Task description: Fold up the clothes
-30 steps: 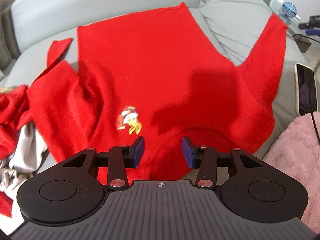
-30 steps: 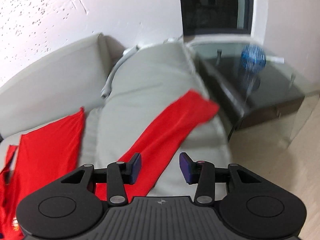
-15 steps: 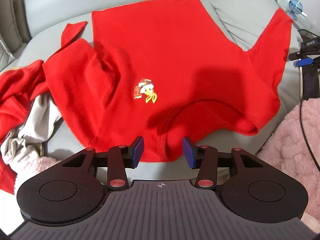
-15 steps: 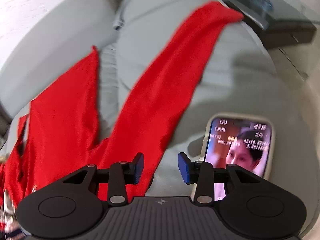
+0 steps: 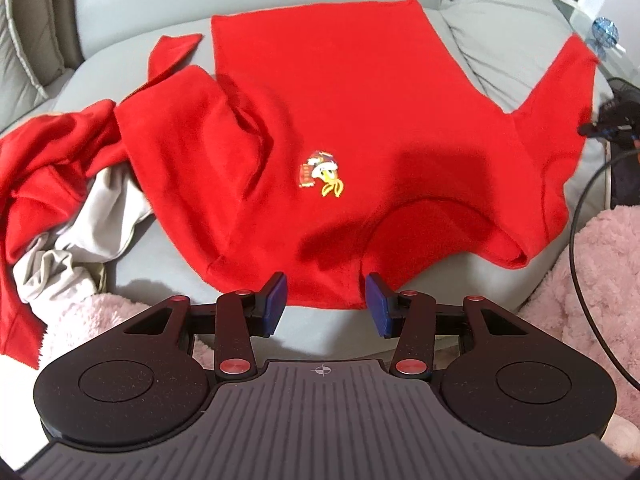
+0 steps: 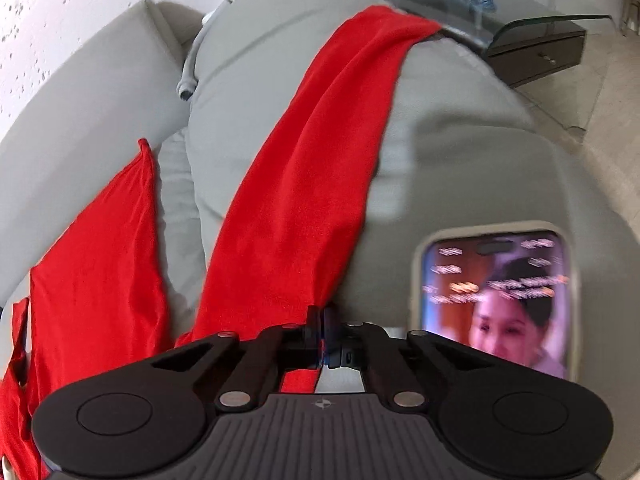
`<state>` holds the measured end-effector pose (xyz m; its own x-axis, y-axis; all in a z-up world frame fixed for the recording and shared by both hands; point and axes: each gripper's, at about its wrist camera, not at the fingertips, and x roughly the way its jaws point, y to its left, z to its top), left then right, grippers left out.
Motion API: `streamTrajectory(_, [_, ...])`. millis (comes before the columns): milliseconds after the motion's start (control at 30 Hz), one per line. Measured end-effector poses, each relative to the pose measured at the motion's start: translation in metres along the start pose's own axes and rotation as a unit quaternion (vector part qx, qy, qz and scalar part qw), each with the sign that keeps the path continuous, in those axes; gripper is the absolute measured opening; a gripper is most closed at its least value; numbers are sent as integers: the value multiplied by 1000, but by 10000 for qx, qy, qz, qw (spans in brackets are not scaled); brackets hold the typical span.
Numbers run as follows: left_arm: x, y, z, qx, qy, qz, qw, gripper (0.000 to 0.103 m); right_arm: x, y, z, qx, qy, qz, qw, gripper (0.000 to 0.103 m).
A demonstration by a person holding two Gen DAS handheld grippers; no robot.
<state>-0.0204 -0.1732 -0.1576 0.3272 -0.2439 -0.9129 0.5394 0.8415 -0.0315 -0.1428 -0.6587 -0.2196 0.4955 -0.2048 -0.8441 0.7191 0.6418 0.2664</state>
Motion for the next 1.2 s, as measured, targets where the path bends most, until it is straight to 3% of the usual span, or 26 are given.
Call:
streamTrajectory(100, [5,-3,-2,49,48,-41,10000,49,-8,-8,-6,-51,123,35,9999,2])
streamTrajectory(200, [5,-9,-4,175,39,-58,9998,49,-4,-9,-6,-56,410,224,9989,17])
streamTrajectory(267, [2,-11,-5,220,-4,-67,9997,50,-10,-7,-6,-45,342,235,9991,19])
streamTrajectory(400, [1,-3,-9,85,6,-5,10000,50,-26,-1,-7,-116,212,314,9992,35])
streamTrajectory(533, [2,6,-13,-56,74,57,9999,50,-36,2,-4,-274,129,420,9987,35])
streamTrajectory(700, [6,7,-13,-125,134,54,9998,50,-29,28,-19,-587,964,1157,9868,27])
streamTrajectory(800, [5,3,-13,-69,99,6,9999,50,-19,54,-42,-870,1468,1081,9794,28])
streamTrajectory(900, [1,1,-15,-5,37,-35,10000,50,-11,71,-66,-944,1604,728,9798,34])
streamTrajectory(1033, [2,5,-19,-20,67,-31,10000,50,-1,84,-92,-1289,1602,415,9778,33])
streamTrajectory(1133, [0,9,-20,-48,55,-40,10000,50,-1,99,-106,-1943,1566,3,9683,20])
streamTrajectory(1200, [-1,12,-20,-68,44,-35,10000,50,-2,102,-108,-2075,1938,-214,9586,11])
